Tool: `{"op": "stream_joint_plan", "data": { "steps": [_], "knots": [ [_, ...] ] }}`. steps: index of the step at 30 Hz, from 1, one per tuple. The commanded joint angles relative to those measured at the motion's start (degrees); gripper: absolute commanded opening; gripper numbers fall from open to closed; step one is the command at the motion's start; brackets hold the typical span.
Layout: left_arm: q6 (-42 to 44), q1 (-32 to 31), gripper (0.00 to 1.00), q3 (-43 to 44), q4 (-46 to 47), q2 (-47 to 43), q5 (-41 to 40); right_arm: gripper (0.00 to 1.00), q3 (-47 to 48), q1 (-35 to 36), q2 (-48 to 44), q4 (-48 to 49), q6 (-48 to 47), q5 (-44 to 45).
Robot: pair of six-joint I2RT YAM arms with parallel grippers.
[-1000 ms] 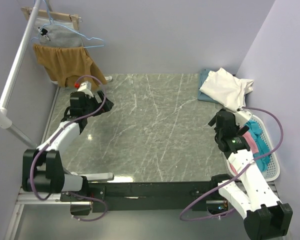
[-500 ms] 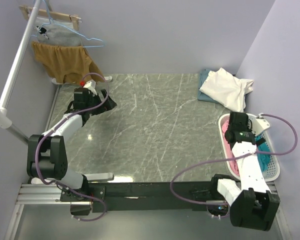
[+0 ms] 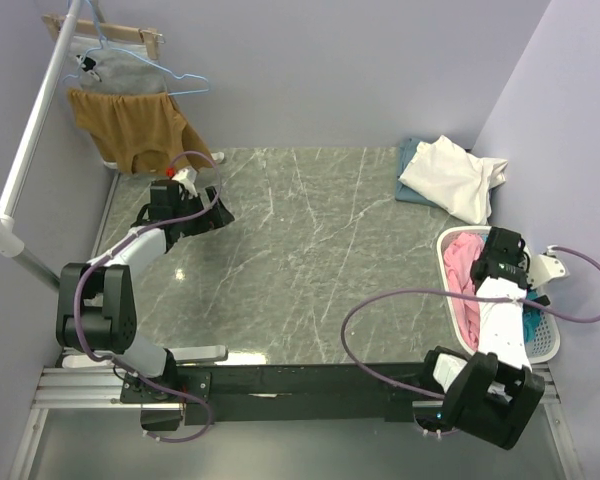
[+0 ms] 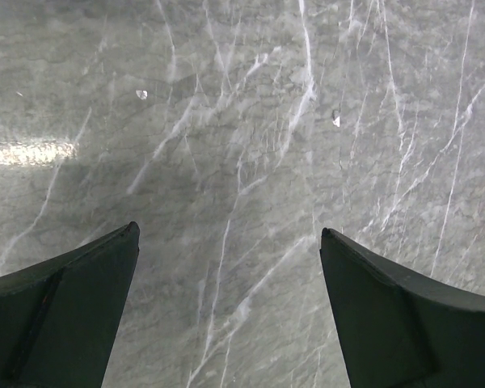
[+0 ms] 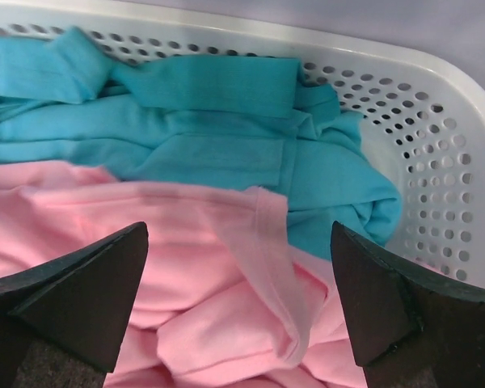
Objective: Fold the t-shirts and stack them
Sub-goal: Grab crumpled tshirt from bin with the right arm
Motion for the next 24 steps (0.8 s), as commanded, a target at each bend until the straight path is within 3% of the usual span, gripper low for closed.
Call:
{"op": "stream_joint_plan", "data": {
  "steps": [1, 3, 4, 6, 7, 10, 16, 20, 21, 24],
  "knots": [
    [1.49, 0.15, 1.0, 1.19, 0.77, 1.27, 2.68, 0.96, 0.97, -3.87, 3.12, 2.97, -1.63, -3.56],
    [1.49, 0.15, 1.0, 1.19, 0.68, 1.62, 2.77, 0.9, -0.34, -5.19, 3.92, 5.43, -2.68, -5.94],
    [1.41, 0.15, 1.0, 1.01, 0.77, 1.62, 2.95, 0.68, -0.87, -5.89, 4.44, 6.4, -3.56, -7.95],
    [1.06, 0.15, 0.99, 0.4, 1.38, 1.44, 3.12, 0.41, -2.36, -6.16, 4.1, 9.39, -4.7, -9.64],
    [0.97, 0.15, 0.99, 0.14, 1.39, 1.36, 3.12, 0.0, -2.46, -6.25, 2.7, 9.83, -4.97, -10.43],
    [0.62, 0.15, 0.99, -0.48, 2.86, 0.74, 2.51, 0.0, -1.67, -6.16, -5.61, 11.68, -8.65, -18.15],
    [-1.67, 0.15, 0.99, -2.76, 6.56, -1.72, 2.95, 0.0, 6.67, -5.72, -27.24, 12.3, -12.18, -43.71],
    [-5.61, 0.15, 1.0, -4.96, 10.08, -5.4, 2.77, 0.0, 17.56, -5.11, -26.85, 10.46, -13.23, -62.06],
    [-6.15, 0.24, 0.99, -5.66, 11.04, -6.02, 3.99, 0.0, 20.63, -4.93, -26.23, 11.06, -12.45, -70.21],
    [-7.29, 0.24, 0.99, -5.32, 12.99, -7.52, 6.99, 0.0, 24.68, -4.32, -24.56, 18.42, -7.8, -82.39]
  ]
}}
